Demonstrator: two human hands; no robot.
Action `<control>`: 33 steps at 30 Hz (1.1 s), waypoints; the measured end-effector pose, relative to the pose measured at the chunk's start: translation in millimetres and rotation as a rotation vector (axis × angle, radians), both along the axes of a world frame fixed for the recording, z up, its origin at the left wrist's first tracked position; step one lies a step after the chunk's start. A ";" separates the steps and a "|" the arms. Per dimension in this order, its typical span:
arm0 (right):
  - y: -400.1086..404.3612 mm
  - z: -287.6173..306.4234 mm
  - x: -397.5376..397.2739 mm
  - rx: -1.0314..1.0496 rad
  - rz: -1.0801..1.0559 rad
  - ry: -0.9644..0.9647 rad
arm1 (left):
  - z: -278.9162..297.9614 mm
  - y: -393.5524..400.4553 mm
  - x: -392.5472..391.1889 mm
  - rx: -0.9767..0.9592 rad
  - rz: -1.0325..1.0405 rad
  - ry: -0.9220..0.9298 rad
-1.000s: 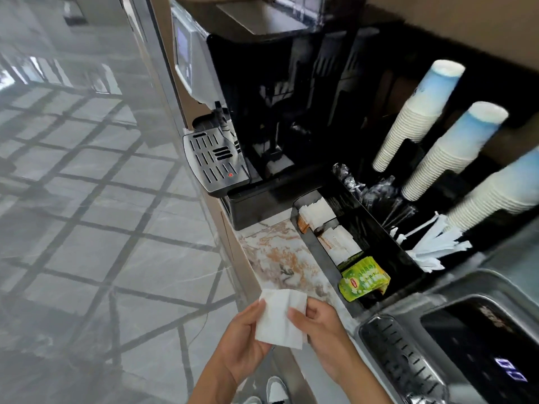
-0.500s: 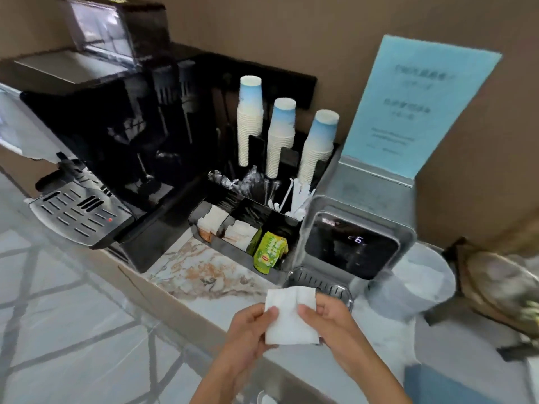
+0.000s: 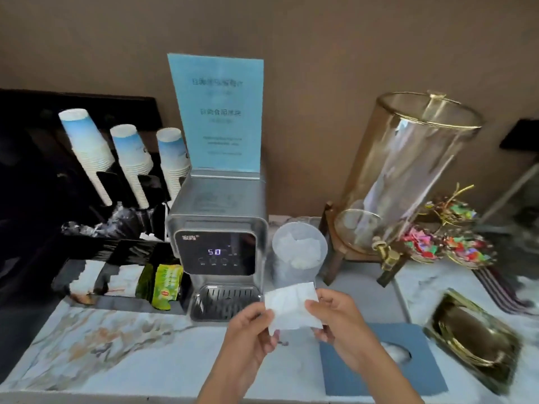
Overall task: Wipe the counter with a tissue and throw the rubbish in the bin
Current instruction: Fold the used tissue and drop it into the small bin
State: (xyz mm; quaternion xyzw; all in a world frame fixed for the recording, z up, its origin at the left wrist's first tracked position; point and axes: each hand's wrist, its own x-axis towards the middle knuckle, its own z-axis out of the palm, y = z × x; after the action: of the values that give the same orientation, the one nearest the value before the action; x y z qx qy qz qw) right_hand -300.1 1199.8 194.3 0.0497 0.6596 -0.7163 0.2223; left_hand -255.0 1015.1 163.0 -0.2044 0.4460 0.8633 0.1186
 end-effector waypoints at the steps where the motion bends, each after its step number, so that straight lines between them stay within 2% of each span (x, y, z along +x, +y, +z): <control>1: 11.2 0.2 -4.3 -0.029 -0.043 -0.019 | -0.2 9.6 -6.5 0.026 0.004 -0.005; 5: 54.7 2.0 -24.5 -0.166 -0.140 -0.057 | 1.4 44.9 -31.7 0.084 0.025 0.022; 8: 80.0 0.0 -39.6 -0.211 -0.140 -0.076 | 1.8 69.8 -46.7 0.046 -0.022 0.083; 14: 108.0 -7.6 -65.4 -0.181 -0.088 -0.107 | 7.9 111.7 -61.5 -0.051 -0.073 0.219; 18: 108.7 -9.1 -74.9 -0.116 -0.044 -0.091 | 14.0 122.5 -67.1 -0.167 -0.010 0.210; 22: 101.0 -4.3 -80.1 -0.152 -0.022 -0.087 | 15.8 117.4 -75.7 -0.202 0.053 0.174; 25: 95.0 2.5 -78.8 -0.204 0.073 -0.004 | 15.3 108.9 -82.5 -0.201 0.082 0.167; 28: 87.7 6.7 -79.1 -0.074 0.195 0.155 | 13.3 100.7 -86.8 -0.192 0.093 0.146; 33: 70.0 3.0 -88.5 0.043 0.073 0.242 | 6.3 84.9 -90.5 -0.171 0.084 0.114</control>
State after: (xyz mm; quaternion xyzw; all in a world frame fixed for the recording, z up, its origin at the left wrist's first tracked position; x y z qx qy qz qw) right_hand -388.6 1269.8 197.3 -0.0561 0.6983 -0.6941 0.1659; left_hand -345.5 1100.0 169.3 -0.1830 0.5149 0.8366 0.0387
